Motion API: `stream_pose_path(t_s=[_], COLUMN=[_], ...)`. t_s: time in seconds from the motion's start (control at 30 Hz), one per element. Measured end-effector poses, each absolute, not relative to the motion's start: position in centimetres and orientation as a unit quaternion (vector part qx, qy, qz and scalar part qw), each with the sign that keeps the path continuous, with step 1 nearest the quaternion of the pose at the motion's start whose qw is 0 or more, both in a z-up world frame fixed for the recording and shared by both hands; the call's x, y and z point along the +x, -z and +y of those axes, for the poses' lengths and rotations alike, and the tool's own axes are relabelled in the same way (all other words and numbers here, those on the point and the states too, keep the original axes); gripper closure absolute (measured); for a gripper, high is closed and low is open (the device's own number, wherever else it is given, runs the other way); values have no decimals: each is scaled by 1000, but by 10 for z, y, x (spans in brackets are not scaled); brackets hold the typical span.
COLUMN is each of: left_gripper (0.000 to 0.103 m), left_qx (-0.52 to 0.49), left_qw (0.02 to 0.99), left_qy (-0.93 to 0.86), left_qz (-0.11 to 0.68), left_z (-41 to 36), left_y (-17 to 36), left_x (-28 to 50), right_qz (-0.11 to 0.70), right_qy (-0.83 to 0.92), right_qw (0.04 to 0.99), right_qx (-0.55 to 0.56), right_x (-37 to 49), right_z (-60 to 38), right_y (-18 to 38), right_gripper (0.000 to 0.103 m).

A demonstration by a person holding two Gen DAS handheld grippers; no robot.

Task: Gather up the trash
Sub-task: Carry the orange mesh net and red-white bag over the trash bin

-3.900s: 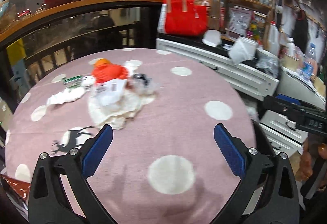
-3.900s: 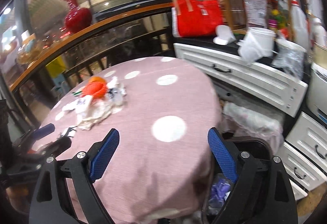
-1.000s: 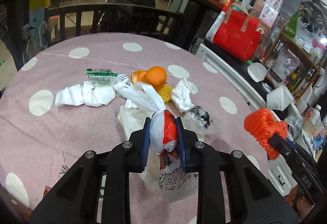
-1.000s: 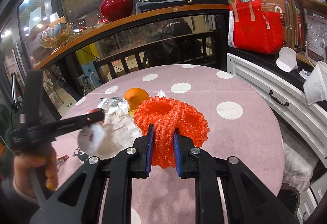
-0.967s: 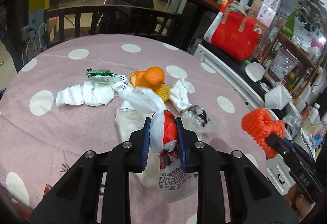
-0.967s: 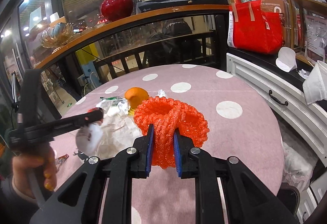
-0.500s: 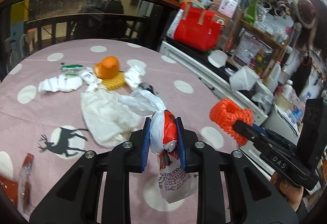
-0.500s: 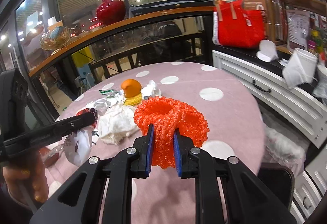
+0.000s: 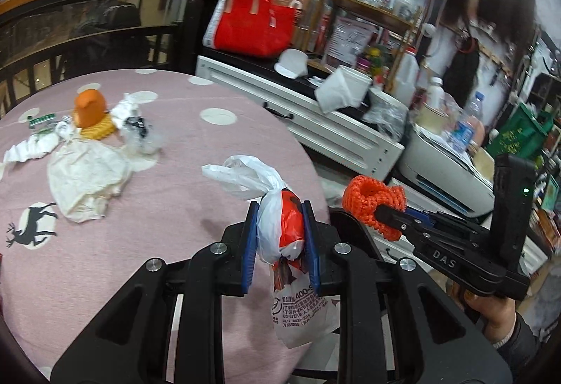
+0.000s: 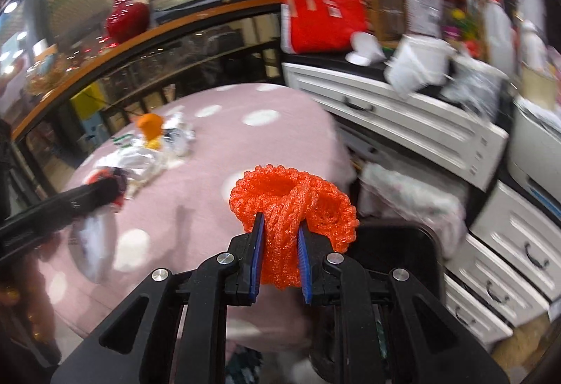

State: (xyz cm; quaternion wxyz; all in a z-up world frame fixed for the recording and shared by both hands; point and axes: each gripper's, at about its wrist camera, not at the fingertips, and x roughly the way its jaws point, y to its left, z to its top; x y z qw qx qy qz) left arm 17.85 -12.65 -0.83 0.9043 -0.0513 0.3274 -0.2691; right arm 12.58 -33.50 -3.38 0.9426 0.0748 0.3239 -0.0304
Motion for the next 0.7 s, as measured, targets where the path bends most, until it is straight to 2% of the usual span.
stream_pose_path(t_s=[0.33, 0.7], left_gripper=[79, 79], left_qx=[-12, 37], left_qw=[887, 867], left_qy=[316, 361], left_qz=[336, 342], left_z=[-179, -232], left_y=[21, 33], left_x=[165, 156], right_qz=[360, 445], right_qy=[108, 129], right_qw=[920, 873], right_qx=[113, 149], right_x=[93, 112], right_z=[-395, -432], right_y=[68, 135], right_gripper=[85, 85])
